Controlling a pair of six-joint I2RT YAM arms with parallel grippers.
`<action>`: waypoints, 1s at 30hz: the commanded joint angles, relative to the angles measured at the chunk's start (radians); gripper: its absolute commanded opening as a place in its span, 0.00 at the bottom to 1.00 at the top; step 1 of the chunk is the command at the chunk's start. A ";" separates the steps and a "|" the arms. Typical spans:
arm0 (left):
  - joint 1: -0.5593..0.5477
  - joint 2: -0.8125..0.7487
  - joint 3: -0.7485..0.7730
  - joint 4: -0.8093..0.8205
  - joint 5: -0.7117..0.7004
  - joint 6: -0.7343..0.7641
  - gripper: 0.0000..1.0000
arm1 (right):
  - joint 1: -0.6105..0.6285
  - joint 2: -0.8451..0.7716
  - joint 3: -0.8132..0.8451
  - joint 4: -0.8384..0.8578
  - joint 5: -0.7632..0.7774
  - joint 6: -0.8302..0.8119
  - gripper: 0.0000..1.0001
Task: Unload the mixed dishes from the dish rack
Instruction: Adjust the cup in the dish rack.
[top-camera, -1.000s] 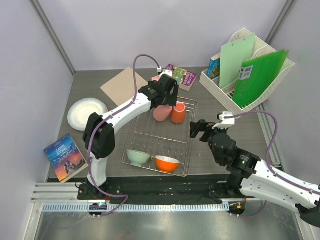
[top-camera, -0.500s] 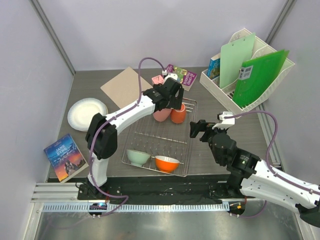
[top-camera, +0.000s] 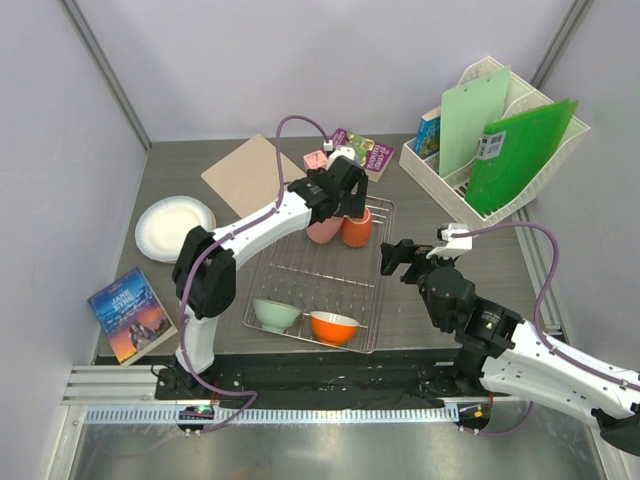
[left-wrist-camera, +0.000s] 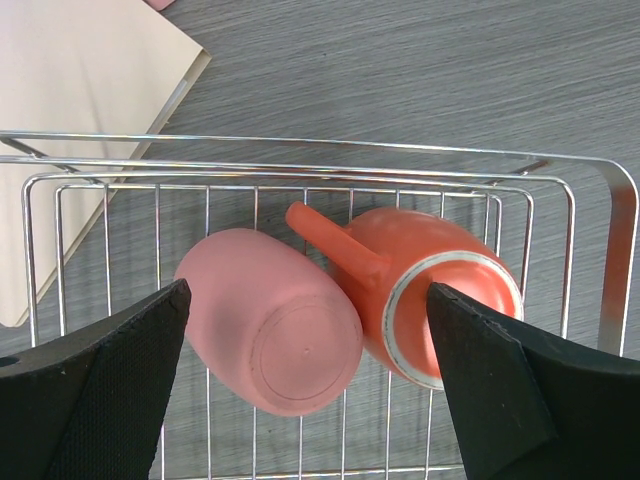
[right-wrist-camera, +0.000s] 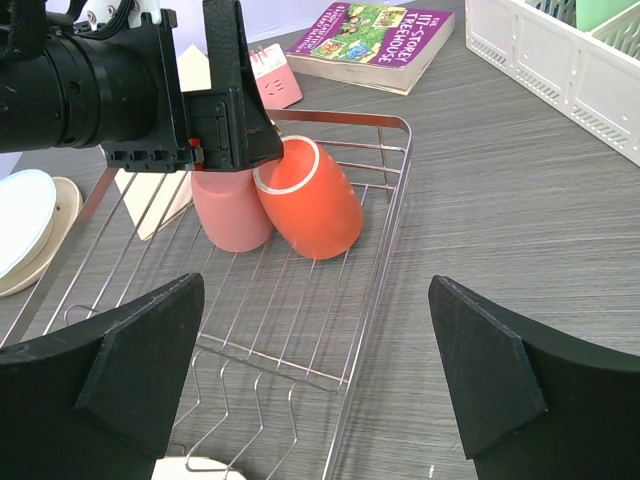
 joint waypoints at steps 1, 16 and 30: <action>0.003 -0.016 -0.022 -0.027 -0.024 -0.001 0.99 | -0.001 -0.011 0.004 0.035 0.012 0.020 1.00; 0.029 -0.054 -0.103 -0.061 -0.125 -0.053 0.99 | -0.003 -0.029 -0.008 0.021 0.009 0.036 1.00; 0.036 -0.096 -0.106 -0.025 -0.111 -0.063 1.00 | -0.001 -0.043 -0.017 0.013 0.007 0.047 0.99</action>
